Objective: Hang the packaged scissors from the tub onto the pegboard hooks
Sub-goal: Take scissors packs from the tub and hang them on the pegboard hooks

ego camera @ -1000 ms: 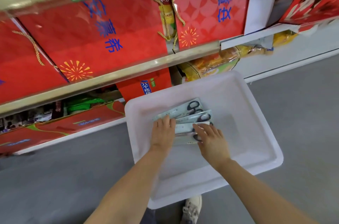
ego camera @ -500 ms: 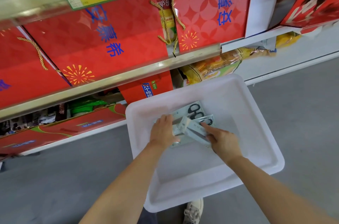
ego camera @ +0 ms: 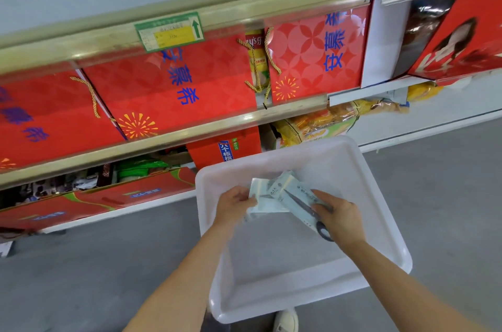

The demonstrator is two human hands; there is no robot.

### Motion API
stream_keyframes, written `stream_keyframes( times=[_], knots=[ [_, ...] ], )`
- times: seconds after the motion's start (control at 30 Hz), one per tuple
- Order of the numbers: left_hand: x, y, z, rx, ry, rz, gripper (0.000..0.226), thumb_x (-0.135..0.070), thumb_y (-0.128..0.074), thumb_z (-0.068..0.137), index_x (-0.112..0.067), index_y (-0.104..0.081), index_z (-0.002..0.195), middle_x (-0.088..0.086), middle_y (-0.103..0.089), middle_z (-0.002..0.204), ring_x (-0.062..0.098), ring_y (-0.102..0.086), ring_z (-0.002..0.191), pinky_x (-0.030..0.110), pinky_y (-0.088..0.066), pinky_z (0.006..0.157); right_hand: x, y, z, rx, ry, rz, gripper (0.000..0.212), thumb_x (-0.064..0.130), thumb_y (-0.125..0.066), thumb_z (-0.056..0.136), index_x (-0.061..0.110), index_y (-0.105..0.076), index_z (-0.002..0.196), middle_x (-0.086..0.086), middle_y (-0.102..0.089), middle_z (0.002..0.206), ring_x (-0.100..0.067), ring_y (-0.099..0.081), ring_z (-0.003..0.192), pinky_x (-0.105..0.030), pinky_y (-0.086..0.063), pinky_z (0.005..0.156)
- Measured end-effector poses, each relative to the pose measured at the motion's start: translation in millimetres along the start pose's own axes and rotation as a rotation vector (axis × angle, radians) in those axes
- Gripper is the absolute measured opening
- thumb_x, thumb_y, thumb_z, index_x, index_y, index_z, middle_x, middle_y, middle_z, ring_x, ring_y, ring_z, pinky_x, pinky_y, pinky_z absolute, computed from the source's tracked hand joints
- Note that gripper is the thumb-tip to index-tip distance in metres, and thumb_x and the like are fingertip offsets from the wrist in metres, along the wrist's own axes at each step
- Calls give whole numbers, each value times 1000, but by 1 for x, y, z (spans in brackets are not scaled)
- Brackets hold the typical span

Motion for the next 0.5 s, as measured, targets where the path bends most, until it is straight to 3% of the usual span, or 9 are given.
stream_keyframes(
  times=[0.07, 0.17, 0.23, 0.33, 0.43, 0.5],
  knots=[
    [-17, 14, -11, -20, 31, -268, 13, 0, -64, 86, -5, -70, 96, 11, -74, 96, 23, -72, 88, 31, -61, 72, 20, 7, 0, -29, 23, 71, 32, 14, -66, 89, 23, -70, 119, -10, -74, 107, -31, -68, 90, -27, -49, 73],
    [-49, 37, -22, -50, -1, -438, 16, -4, -58, 89, -11, -71, 95, 12, -75, 95, 27, -71, 87, 36, -58, 72, 47, 16, 0, -40, 35, 169, 32, 18, -68, 88, 27, -71, 118, -6, -75, 104, -27, -69, 91, -33, -54, 80],
    [-70, 53, -28, -74, -41, -525, 14, -7, -58, 90, -10, -70, 98, 9, -73, 92, 27, -67, 87, 34, -54, 72, 66, 23, -1, -42, 46, 252, 32, 18, -68, 87, 31, -71, 116, -2, -76, 98, -19, -70, 86, -34, -57, 76],
    [-107, 67, -41, -65, -110, -669, 23, -21, -63, 93, -6, -69, 109, 11, -72, 100, 27, -64, 90, 37, -50, 79, 103, 30, -9, -10, 75, 460, 31, 10, -67, 87, 28, -74, 110, 7, -77, 89, -3, -67, 71, -17, -52, 61],
    [-139, 79, -56, -98, -149, -702, 33, -32, -60, 95, -7, -68, 116, 11, -74, 109, 26, -70, 98, 41, -53, 87, 142, 34, -20, 62, 102, 632, 20, 2, -66, 86, 16, -76, 96, 11, -73, 74, -6, -58, 60, -15, -46, 55],
    [-159, 88, -67, -147, -194, -665, 33, -36, -58, 97, -11, -68, 116, 8, -74, 109, 27, -70, 103, 45, -53, 93, 165, 36, -27, 89, 110, 714, 22, 0, -66, 86, 15, -75, 98, 7, -75, 81, -12, -62, 64, -21, -50, 59]
  ],
)
Point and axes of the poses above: each hand's wrist, its own z-axis towards the middle knuckle, its own y-axis out of the back of the hand, x = y × z, the point moved 8 cm from there along z, towards the middle knuckle
